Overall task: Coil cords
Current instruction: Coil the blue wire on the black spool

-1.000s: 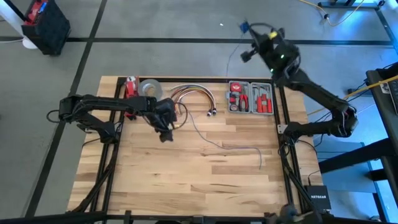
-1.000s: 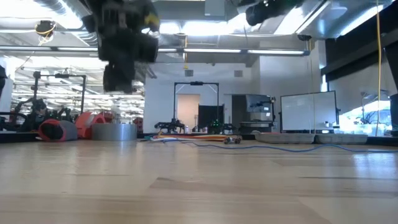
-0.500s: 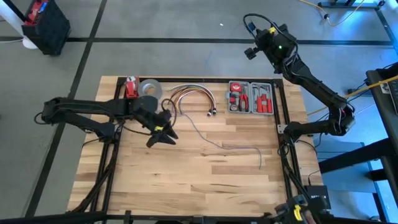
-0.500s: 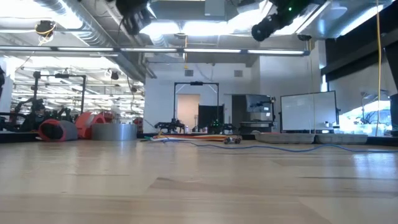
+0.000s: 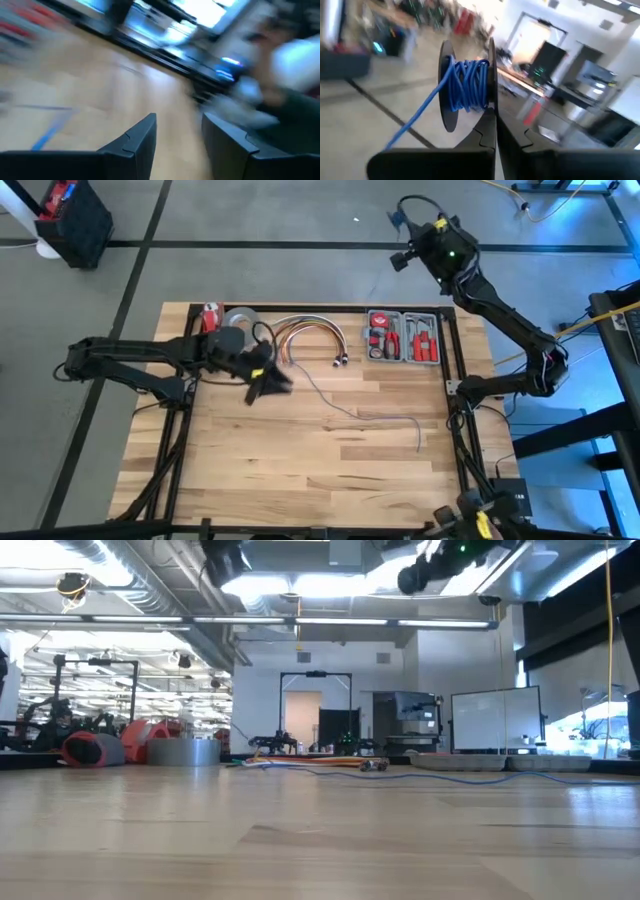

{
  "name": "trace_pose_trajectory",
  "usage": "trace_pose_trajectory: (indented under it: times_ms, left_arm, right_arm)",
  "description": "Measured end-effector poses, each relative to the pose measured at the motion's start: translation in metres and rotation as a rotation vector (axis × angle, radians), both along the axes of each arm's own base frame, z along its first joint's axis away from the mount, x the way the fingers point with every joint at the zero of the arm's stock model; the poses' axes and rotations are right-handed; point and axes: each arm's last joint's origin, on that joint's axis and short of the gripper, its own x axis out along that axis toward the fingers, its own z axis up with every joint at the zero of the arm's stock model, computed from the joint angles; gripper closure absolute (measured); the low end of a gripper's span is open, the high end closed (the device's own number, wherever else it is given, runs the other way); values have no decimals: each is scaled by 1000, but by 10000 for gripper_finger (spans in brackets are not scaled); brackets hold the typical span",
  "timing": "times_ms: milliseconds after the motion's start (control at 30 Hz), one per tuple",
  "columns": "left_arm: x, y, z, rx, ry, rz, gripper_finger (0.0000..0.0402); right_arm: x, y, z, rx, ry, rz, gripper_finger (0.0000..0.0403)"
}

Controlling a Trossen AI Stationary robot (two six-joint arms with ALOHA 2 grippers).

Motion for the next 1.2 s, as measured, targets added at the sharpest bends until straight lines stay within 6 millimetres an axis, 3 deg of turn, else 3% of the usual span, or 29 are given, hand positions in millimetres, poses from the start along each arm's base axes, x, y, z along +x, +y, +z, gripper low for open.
trace_pose_trajectory:
  times_ms: [133, 333, 500, 700, 900, 1067, 1200]
  left_arm:
    - [-8, -6, -2, -234, 124, -189, 249]
    - [-34, -10, -17, -541, 527, -111, 249]
    - [-52, -11, -15, -549, 590, -117, 249]
    - [-80, -18, 0, -484, 487, -299, 249]
    - [-111, -21, 19, -426, 303, -386, 249]
    - [-126, -21, 42, -292, 0, -451, 249]
    - [-126, -19, 67, -63, -367, -396, 249]
  right_arm:
    - [-8, 14, 22, -78, -177, 119, 395]
    - [-31, 42, 58, -254, -324, 167, 399]
    - [-46, 58, 81, -327, -267, 108, 399]
    - [-54, 60, 94, -348, -16, -101, 400]
    - [-59, 51, 90, -303, 131, -264, 401]
    - [-56, 39, 79, -220, 128, -215, 401]
    - [-48, 36, 70, -116, 45, -21, 401]
